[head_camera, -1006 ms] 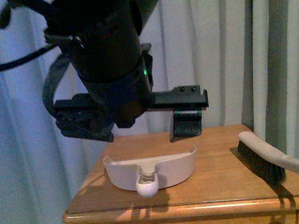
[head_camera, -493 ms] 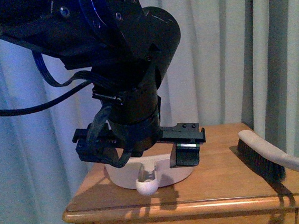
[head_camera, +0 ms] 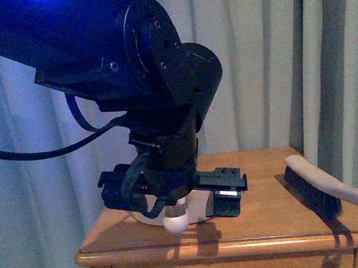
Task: Clean up trash
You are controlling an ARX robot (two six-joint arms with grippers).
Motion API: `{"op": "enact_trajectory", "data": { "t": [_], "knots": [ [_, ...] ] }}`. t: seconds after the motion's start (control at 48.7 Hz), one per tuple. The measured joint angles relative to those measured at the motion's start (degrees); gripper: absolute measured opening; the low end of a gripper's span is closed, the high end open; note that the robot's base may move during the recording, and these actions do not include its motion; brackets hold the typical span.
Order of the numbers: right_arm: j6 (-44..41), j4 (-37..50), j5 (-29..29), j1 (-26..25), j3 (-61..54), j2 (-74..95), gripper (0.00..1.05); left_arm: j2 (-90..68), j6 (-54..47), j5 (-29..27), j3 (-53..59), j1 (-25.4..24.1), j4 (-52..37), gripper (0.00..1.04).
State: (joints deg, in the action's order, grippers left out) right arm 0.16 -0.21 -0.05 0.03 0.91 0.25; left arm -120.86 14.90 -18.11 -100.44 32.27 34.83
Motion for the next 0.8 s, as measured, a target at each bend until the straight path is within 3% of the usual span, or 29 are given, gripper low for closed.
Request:
{"op": "enact_trajectory", "data": {
  "t": [0.595,0.801],
  "knots": [
    [0.0,0.0,0.0,0.0,0.0,0.0,0.97,-1.4,-0.1,-0.1,0.0,-0.6,-1.9,0.97],
    [0.0,0.0,0.0,0.0,0.0,0.0,0.97,-1.4,-0.1,0.1,1.4,-0.6,-2.3,0.63]
  ]
}}
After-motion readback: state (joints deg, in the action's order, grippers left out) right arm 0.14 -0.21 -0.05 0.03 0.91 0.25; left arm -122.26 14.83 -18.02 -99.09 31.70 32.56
